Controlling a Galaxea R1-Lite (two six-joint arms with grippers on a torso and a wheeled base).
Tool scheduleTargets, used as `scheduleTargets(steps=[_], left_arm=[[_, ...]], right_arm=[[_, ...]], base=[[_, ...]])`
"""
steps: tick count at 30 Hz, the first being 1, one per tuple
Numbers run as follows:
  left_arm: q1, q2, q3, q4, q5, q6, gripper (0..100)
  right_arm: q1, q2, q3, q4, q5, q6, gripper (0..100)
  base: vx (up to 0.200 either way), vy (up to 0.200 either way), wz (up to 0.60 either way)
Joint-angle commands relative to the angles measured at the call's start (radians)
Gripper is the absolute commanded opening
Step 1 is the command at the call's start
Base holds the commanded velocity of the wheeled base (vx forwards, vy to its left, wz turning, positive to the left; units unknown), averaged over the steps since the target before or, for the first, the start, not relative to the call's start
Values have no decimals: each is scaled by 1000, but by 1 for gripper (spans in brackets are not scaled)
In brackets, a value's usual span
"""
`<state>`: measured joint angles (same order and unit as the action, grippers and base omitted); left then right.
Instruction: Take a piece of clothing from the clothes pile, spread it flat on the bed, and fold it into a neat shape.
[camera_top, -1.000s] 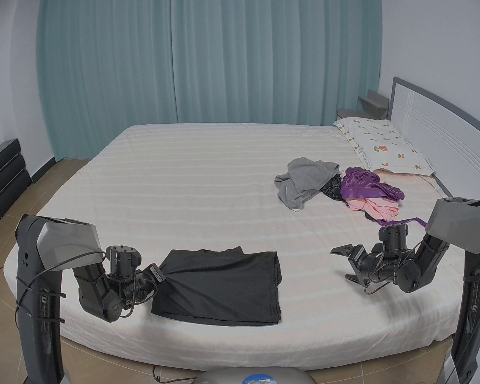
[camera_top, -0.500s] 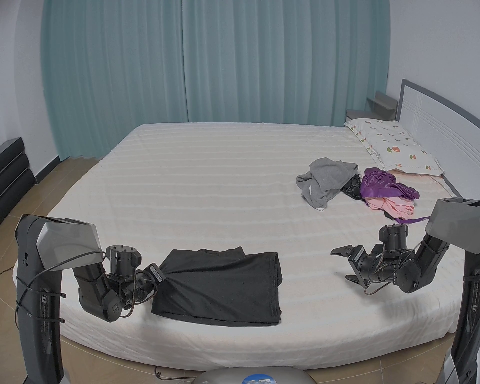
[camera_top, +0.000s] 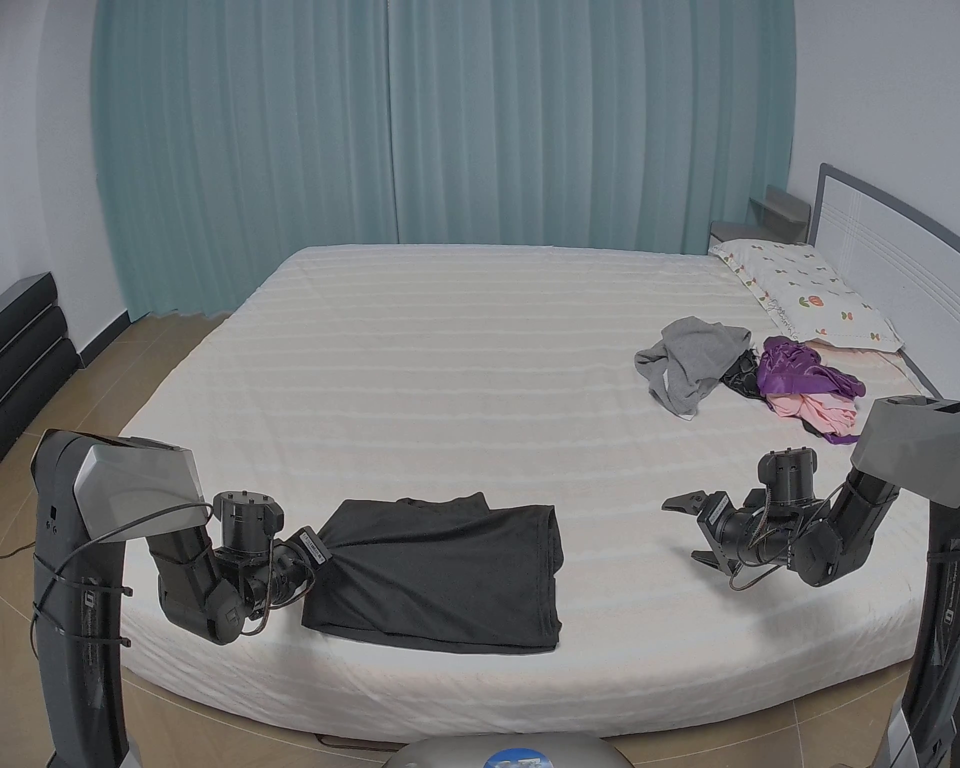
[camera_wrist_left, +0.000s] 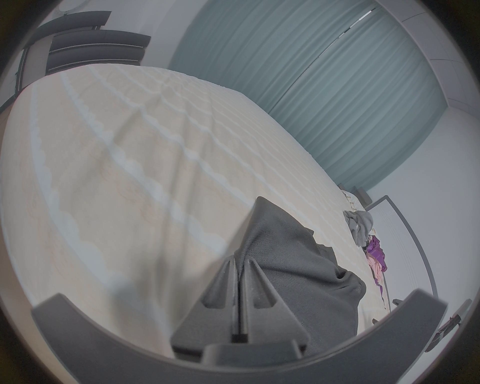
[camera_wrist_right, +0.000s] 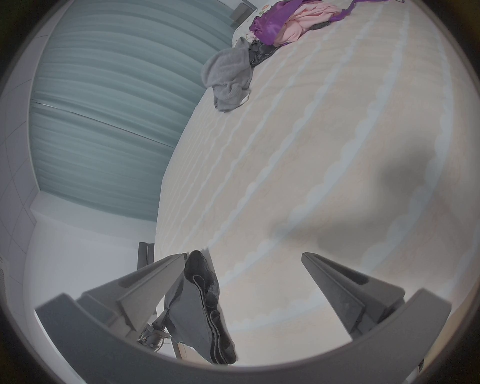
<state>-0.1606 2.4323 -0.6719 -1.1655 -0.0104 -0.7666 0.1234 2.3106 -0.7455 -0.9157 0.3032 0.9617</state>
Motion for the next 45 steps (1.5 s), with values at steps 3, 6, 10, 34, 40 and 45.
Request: scheduleTargets(steps=[3, 6, 10, 34, 40, 45], left_arm=[[0, 1, 0, 0, 1, -2, 0], [0, 1, 0, 0, 3, -2, 0], [0, 1, 2, 0, 3, -2, 0], [-31, -10, 40, 0, 52, -54, 100], [-39, -26, 58, 0, 52, -77, 100], [-39, -27, 57, 0, 52, -79, 100]], right_arm=[[1, 1, 0, 0, 1, 0, 100], [1, 1, 0, 0, 1, 0, 100], [2, 1, 0, 0, 1, 0, 100], [2, 0, 8, 0, 1, -6, 100], [2, 0, 8, 0, 1, -6, 100], [2, 0, 8, -2, 1, -6, 100]], base=[[0, 200, 0], [0, 200, 0], [0, 200, 0], [0, 83, 0], [0, 0, 0], [0, 0, 0]])
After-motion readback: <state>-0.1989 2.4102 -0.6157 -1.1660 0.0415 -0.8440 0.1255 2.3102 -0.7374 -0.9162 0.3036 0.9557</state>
